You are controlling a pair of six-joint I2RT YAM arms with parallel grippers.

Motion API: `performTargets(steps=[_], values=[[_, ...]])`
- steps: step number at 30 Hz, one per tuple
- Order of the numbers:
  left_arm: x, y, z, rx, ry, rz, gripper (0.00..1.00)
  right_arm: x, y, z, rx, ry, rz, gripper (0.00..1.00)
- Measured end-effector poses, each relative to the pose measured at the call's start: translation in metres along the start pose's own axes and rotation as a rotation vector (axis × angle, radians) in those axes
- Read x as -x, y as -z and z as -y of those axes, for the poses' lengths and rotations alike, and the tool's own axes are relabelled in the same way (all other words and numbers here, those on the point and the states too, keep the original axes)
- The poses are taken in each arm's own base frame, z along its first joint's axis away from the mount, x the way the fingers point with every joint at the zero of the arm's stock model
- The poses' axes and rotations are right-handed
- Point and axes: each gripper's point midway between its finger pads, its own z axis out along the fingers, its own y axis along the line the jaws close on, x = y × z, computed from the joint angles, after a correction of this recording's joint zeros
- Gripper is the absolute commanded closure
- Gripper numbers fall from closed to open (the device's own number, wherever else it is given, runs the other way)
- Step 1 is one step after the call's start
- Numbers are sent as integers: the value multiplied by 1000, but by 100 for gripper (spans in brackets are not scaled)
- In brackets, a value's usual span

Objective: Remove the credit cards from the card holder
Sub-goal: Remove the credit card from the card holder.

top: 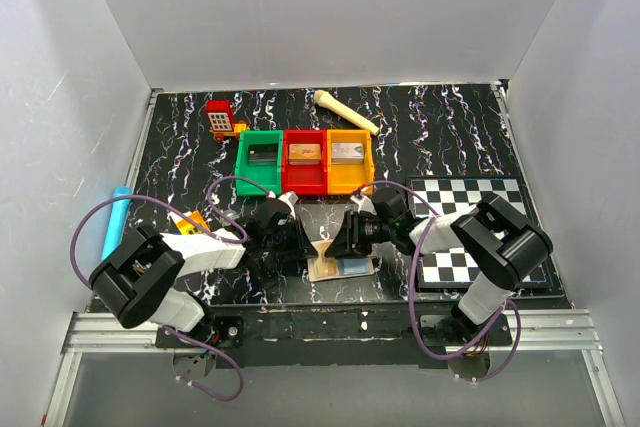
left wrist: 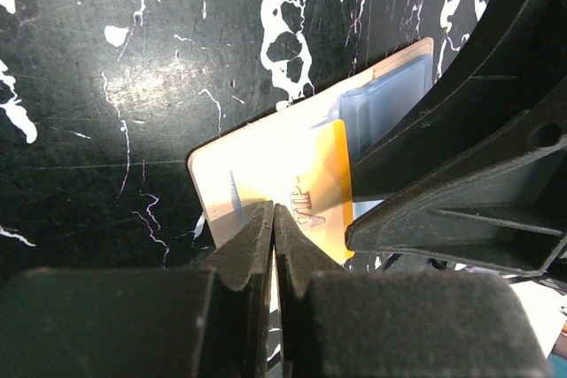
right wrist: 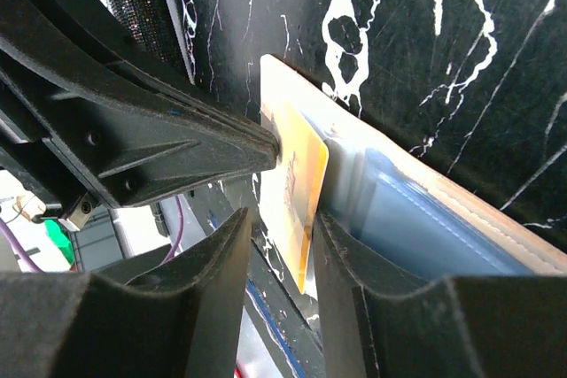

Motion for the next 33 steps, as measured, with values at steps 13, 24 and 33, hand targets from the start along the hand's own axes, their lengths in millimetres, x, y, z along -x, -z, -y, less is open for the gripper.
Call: performTargets(steps=[13, 24, 33], values=[[1, 2, 3, -20, -30, 10, 87, -2, -5, 2, 6, -20, -31, 63], [7, 20, 9, -31, -61, 51, 78, 0, -6, -4, 20, -9, -33, 63], [5, 22, -2, 19, -56, 48, 93, 0, -6, -4, 21, -8, -32, 63]])
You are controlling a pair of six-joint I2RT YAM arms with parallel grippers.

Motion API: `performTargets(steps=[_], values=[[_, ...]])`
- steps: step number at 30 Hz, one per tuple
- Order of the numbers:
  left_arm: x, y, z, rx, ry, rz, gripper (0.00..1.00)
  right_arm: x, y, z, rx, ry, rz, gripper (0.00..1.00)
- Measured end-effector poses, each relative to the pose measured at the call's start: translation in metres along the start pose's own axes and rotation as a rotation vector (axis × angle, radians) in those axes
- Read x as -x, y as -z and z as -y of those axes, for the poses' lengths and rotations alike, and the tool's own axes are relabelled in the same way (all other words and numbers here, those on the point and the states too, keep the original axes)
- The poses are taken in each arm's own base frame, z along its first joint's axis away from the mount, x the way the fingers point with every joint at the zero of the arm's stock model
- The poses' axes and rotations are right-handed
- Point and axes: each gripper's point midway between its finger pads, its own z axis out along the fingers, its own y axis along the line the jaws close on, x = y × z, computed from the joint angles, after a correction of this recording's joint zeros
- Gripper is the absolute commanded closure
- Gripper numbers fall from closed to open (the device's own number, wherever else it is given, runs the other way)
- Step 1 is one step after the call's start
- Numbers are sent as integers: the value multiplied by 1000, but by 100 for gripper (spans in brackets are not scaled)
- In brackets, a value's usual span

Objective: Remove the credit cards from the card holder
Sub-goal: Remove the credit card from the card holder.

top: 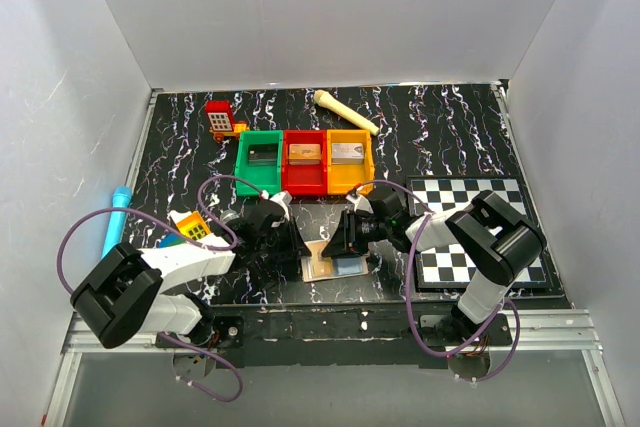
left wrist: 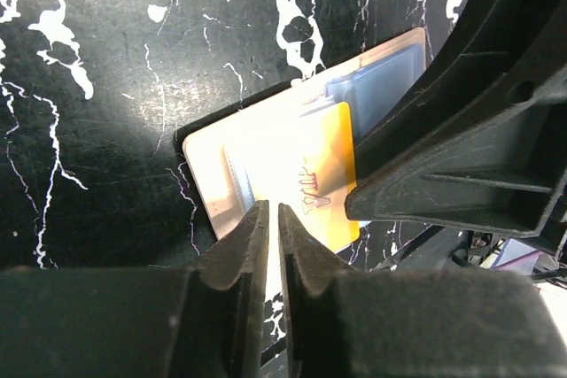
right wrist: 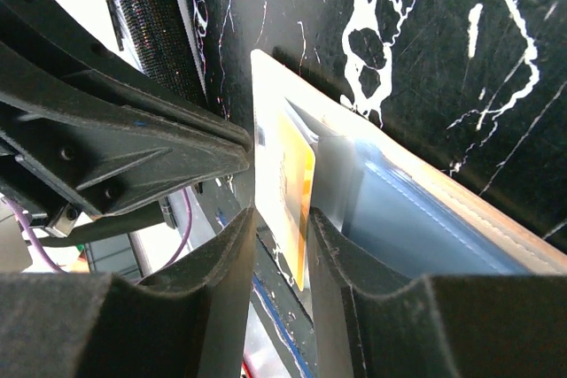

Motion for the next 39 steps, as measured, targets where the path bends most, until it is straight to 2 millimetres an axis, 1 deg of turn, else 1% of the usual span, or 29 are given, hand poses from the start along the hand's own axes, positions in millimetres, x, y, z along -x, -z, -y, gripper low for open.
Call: performTargets(steps=[10, 22, 32, 39], values=[[-10, -7, -13, 47, 12, -44, 99, 0, 0, 0, -1, 1, -1, 63], [-10, -15, -7, 12, 14, -56, 100, 0, 0, 0, -3, 1, -2, 63], [-11, -16, -4, -4, 13, -61, 100, 3, -2, 0, -5, 2, -6, 62], [-11, -16, -4, -4, 18, -61, 100, 2, -2, 2, -27, 11, -20, 64]])
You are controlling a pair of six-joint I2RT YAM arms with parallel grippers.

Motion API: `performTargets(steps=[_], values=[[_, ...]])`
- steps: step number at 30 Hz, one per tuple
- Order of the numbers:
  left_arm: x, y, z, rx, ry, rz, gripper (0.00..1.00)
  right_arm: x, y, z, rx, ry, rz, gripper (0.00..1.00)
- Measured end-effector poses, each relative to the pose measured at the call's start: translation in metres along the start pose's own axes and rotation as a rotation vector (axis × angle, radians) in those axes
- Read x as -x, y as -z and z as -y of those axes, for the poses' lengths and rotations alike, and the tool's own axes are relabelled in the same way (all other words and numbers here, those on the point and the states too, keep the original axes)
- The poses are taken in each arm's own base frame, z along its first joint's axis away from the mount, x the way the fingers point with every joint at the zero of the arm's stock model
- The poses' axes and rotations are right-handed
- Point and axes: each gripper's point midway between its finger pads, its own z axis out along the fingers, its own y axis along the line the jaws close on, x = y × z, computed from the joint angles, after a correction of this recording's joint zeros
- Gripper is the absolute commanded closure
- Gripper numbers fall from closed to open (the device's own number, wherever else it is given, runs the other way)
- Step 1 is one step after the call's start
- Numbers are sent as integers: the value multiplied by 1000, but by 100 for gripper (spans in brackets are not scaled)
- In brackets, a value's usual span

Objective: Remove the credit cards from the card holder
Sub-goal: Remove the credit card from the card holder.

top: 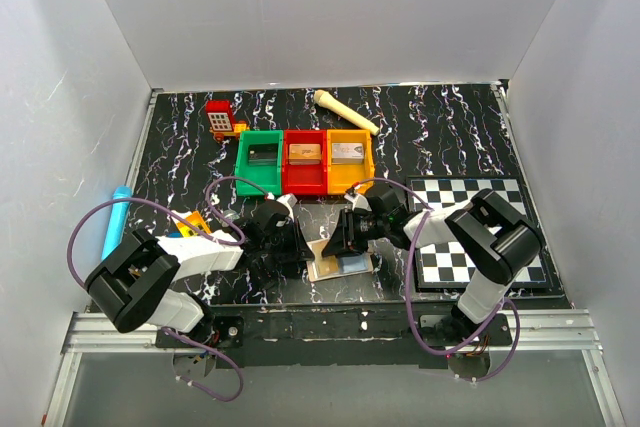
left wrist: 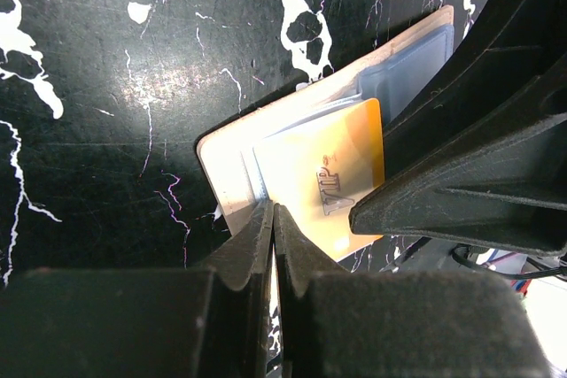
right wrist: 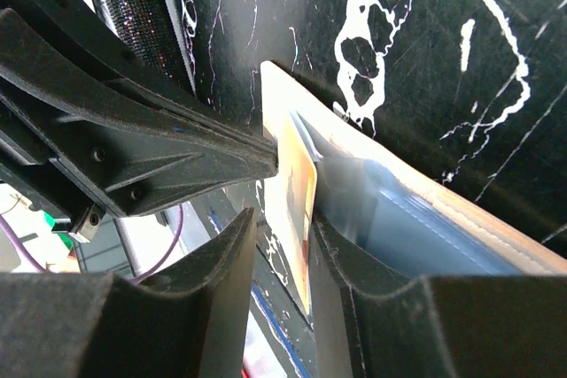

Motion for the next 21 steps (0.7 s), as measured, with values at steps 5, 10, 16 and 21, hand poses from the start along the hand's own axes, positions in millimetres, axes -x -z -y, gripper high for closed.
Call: performTargets(steps=[5, 10, 16, 21], values=[[0, 0, 0, 2, 7, 1, 100, -1, 2, 1, -11, 9, -4, 65], [0, 0, -1, 6, 14, 4, 100, -3, 4, 2, -20, 8, -7, 67], [1, 0, -1, 10, 21, 5, 100, -3, 5, 1, -21, 14, -6, 68], [1, 0, -1, 12, 28, 6, 100, -1, 8, -2, -16, 22, 1, 69]])
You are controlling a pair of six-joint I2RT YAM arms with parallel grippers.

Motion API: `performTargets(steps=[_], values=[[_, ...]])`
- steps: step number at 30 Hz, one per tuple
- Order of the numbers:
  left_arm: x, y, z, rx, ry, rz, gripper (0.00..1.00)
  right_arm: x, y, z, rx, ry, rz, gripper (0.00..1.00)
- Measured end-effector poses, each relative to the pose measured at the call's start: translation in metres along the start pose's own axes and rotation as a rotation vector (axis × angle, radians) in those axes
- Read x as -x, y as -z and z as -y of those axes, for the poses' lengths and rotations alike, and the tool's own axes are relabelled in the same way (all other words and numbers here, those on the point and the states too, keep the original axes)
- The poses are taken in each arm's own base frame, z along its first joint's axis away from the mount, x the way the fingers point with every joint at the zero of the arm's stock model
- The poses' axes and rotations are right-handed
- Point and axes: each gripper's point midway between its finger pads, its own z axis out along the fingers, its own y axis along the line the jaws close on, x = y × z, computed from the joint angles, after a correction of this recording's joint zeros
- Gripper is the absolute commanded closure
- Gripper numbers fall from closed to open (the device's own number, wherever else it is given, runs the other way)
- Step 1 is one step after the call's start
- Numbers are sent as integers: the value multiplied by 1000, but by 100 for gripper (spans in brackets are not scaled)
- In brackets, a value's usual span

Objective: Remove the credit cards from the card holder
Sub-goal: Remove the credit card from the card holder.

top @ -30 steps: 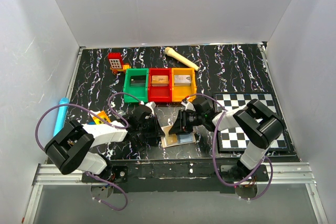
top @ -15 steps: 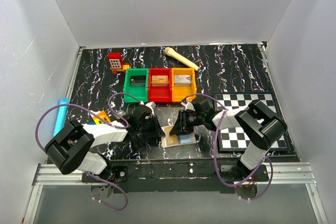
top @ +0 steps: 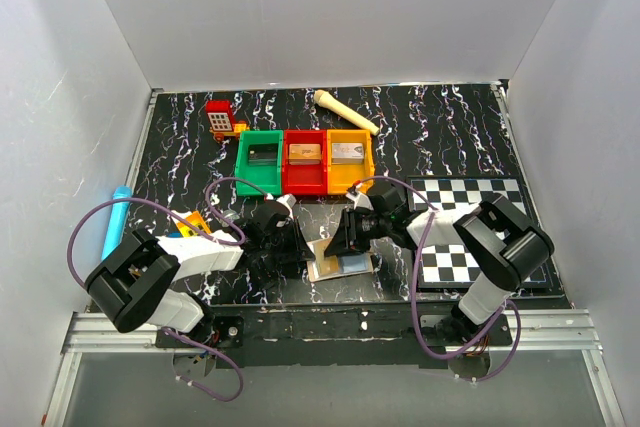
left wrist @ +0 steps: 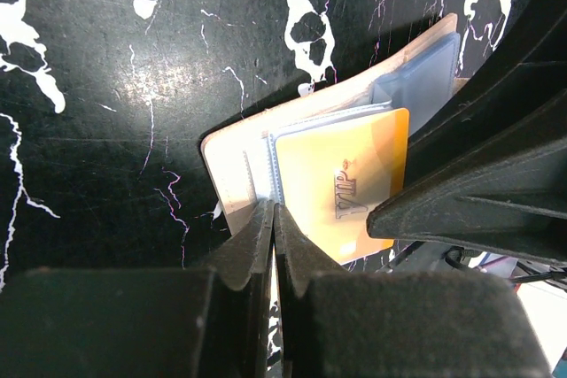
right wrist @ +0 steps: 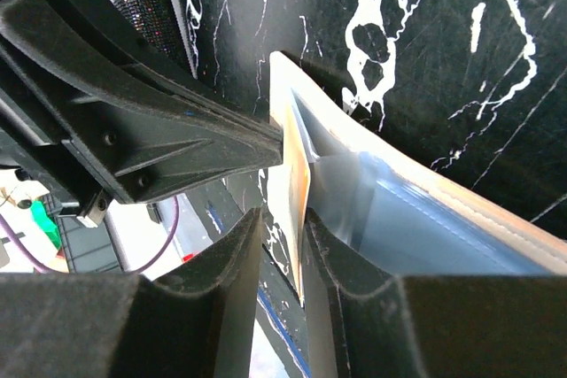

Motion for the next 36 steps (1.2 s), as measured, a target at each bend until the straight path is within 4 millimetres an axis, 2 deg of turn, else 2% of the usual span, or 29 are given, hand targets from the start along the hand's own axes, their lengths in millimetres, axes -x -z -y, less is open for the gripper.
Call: performTargets(steps=[36], values=[[0, -2, 1, -6, 17, -3, 100, 2, 19, -1, -5, 22, 34, 70]])
